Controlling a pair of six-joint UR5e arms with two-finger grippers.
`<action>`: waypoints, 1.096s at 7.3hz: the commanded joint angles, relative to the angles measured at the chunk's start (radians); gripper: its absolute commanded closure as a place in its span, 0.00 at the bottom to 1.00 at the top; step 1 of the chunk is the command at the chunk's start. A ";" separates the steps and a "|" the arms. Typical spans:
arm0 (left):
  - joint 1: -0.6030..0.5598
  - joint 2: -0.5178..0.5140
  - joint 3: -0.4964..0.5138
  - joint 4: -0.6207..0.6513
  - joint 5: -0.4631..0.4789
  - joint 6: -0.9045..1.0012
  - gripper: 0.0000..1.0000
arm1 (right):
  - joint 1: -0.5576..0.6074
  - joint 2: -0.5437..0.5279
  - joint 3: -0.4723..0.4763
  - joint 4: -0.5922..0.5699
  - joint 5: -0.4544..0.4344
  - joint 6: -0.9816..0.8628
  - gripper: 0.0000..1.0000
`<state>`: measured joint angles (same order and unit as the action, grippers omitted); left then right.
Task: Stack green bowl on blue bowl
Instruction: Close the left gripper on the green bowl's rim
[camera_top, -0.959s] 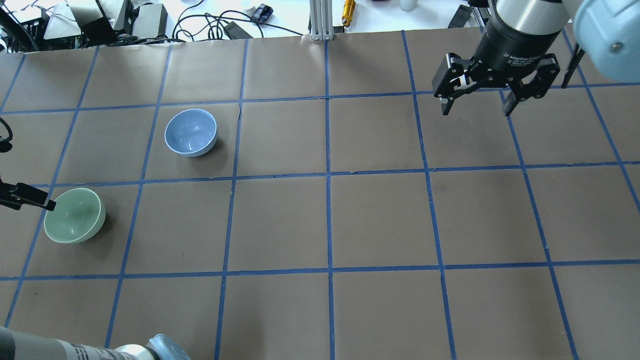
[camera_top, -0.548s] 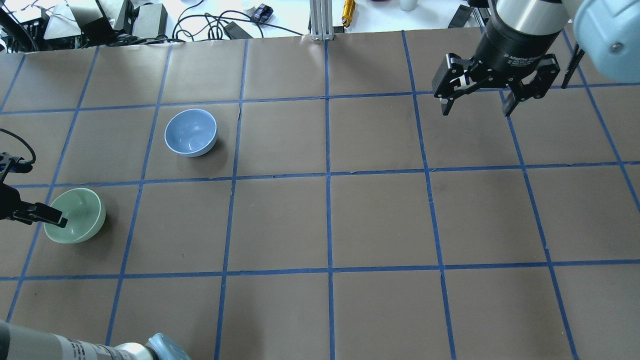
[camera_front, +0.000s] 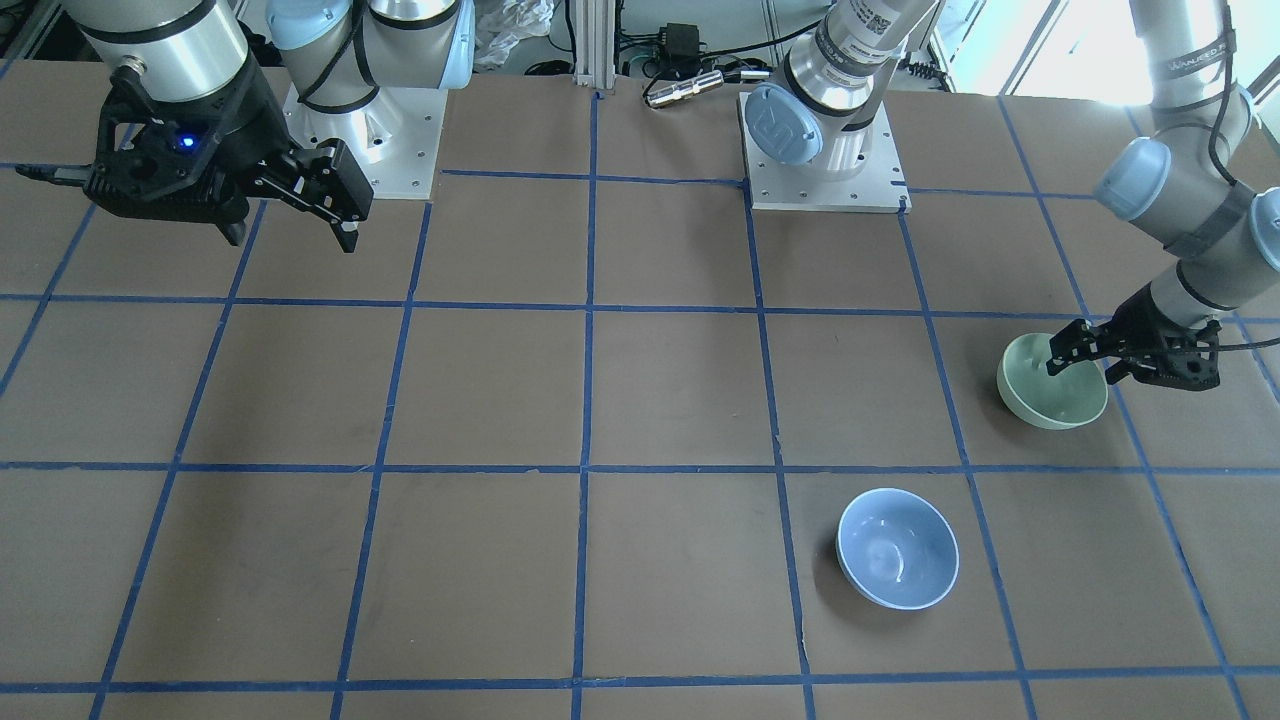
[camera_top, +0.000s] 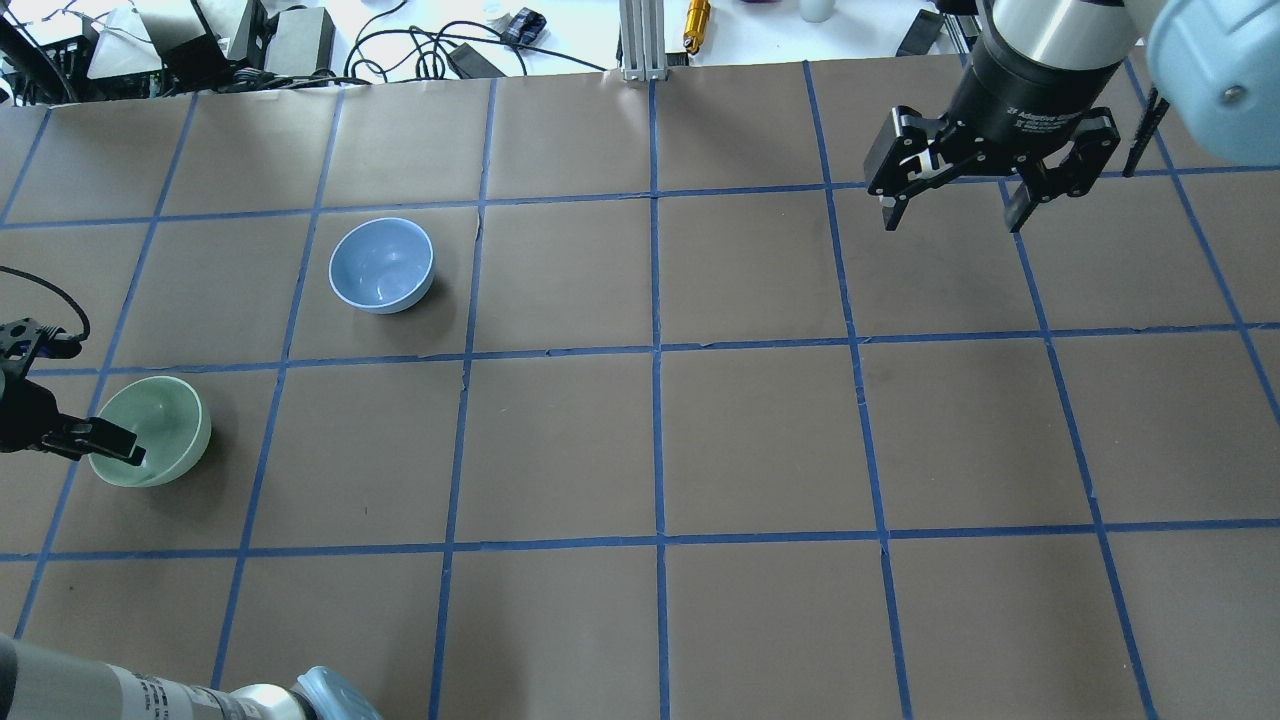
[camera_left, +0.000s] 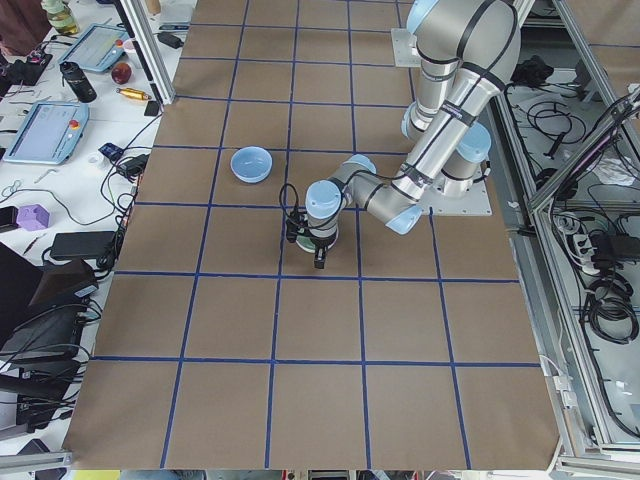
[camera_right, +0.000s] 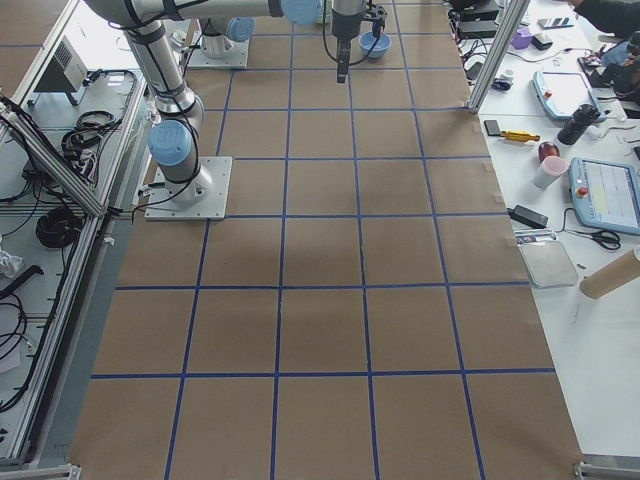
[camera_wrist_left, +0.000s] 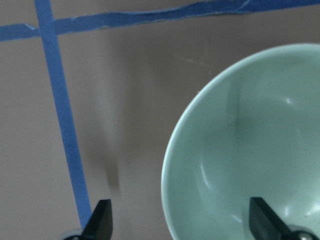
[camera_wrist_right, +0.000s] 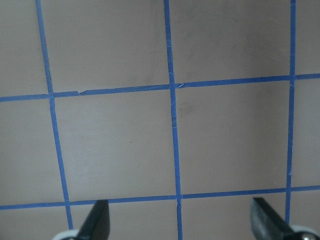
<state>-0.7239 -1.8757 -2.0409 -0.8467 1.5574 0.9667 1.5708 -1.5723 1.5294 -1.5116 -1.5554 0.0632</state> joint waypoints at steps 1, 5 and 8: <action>-0.005 -0.002 0.019 -0.006 -0.006 -0.005 0.73 | 0.000 0.000 0.000 0.001 0.000 0.001 0.00; -0.009 0.009 0.027 -0.011 -0.043 -0.008 0.90 | 0.000 0.000 0.000 0.001 0.000 0.001 0.00; -0.025 0.062 0.057 -0.086 -0.104 -0.034 0.96 | 0.000 0.000 0.000 0.001 0.000 0.001 0.00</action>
<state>-0.7428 -1.8381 -2.0045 -0.8932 1.4958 0.9443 1.5708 -1.5723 1.5294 -1.5110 -1.5554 0.0644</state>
